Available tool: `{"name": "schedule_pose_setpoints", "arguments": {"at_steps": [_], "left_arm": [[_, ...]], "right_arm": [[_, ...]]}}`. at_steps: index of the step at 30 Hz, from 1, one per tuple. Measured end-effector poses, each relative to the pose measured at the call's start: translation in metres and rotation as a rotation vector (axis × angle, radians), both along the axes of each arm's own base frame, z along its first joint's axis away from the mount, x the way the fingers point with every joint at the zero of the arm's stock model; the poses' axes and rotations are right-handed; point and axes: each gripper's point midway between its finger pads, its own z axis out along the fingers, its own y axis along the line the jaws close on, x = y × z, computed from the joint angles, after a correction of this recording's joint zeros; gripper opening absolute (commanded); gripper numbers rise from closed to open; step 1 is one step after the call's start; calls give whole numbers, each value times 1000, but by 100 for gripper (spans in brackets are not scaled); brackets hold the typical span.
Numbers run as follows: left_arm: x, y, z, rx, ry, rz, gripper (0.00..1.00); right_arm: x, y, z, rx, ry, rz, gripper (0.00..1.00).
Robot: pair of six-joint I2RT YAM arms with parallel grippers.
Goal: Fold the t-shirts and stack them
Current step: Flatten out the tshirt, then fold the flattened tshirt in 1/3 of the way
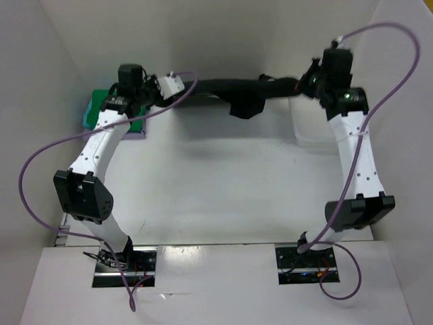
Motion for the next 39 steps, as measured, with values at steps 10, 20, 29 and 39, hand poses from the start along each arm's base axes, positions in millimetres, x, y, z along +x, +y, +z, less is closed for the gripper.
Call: {"name": "schedule_pose_setpoints", "arguments": {"at_steps": [10, 20, 29, 39], "left_arm": [[-139, 12, -198, 315, 438, -151, 0], [-227, 32, -253, 412, 659, -205, 0], [-243, 34, -256, 400, 726, -201, 0], [-244, 53, -262, 347, 792, -100, 14]], "right_arm": [[-161, 45, -253, 119, 561, 47, 0], [-235, 90, -273, 298, 582, 100, 0], [-232, 90, -288, 288, 640, 60, 0], [-225, 83, -318, 217, 739, 17, 0]]}}
